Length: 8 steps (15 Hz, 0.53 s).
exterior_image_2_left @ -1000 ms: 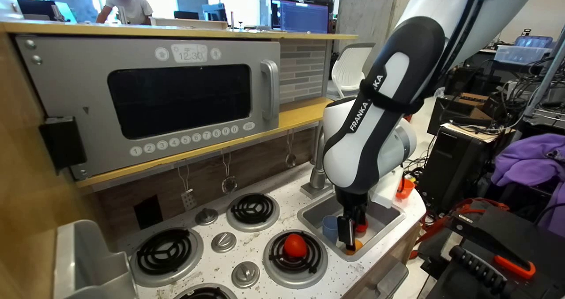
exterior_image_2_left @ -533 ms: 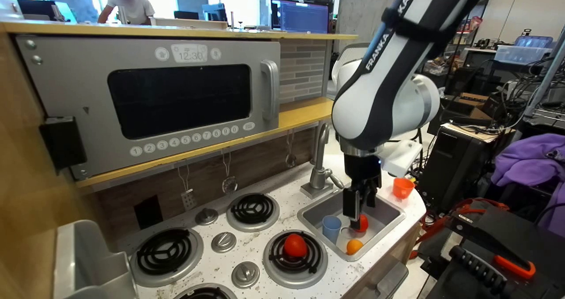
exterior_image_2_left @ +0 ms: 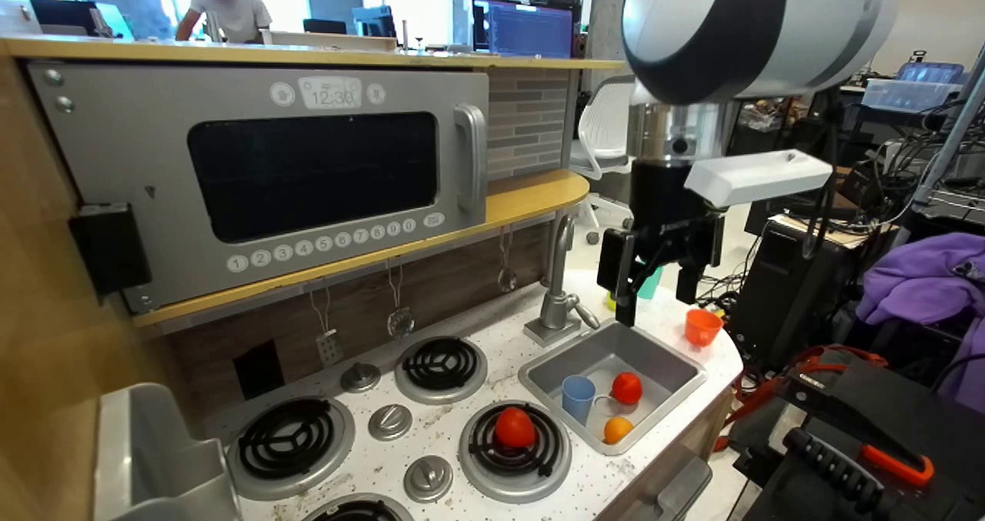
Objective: Pick up the light orange toy from the top of the stove and put it in the sink.
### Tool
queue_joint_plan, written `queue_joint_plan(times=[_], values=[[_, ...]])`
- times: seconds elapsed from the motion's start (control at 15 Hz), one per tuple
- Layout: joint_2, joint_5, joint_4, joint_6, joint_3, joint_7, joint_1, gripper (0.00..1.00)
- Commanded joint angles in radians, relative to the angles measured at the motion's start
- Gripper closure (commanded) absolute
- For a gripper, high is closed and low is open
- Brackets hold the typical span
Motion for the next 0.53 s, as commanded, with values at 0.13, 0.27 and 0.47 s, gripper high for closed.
queue_joint_plan(times=[0.13, 0.27, 0.47], values=[[-0.092, -0.023, -0.06, -0.006, -0.045, 0.069, 0.072, 0.0], [-0.075, -0.023, -0.054, -0.005, -0.047, 0.065, 0.065, 0.0], [-0.056, -0.022, -0.047, -0.005, -0.048, 0.063, 0.063, 0.0]])
